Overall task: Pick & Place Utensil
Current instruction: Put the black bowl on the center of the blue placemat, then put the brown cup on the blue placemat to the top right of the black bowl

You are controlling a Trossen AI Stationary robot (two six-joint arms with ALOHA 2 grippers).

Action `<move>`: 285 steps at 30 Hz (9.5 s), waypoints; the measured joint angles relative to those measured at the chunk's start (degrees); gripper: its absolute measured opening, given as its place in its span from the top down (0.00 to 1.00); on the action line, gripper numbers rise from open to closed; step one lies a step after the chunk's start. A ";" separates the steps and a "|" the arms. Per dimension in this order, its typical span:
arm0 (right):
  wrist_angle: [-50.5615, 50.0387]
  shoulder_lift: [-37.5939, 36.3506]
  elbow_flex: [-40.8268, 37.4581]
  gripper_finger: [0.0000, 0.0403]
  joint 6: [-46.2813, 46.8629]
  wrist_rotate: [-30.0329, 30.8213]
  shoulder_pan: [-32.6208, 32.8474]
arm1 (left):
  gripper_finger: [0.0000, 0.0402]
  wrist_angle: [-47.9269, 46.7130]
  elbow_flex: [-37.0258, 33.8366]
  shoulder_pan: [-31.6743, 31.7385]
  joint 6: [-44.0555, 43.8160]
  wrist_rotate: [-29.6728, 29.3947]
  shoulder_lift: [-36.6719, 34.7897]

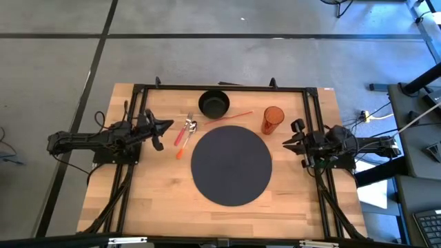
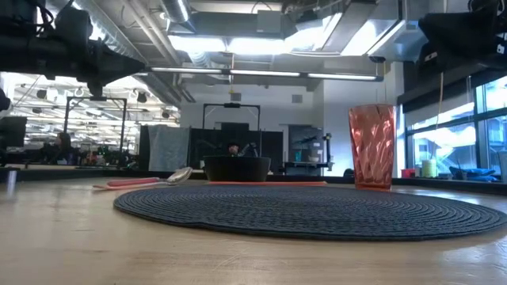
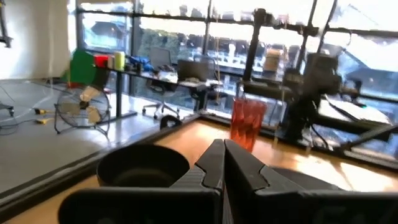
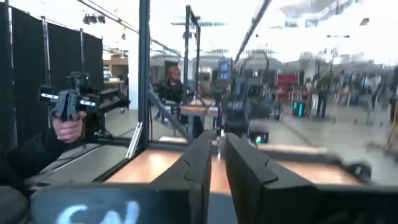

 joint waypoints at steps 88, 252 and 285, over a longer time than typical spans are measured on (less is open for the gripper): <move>-14.44 0.00 0.00 0.92 2.41 3.86 0.00 | 0.70 -49.25 76.54 9.96 12.70 10.91 90.86; -15.06 0.11 0.00 0.93 4.30 4.01 0.01 | 0.99 -51.33 87.19 -11.80 16.66 7.72 86.63; -15.04 0.76 0.00 0.93 7.36 4.02 0.00 | 0.99 12.37 12.00 3.28 11.71 4.57 30.38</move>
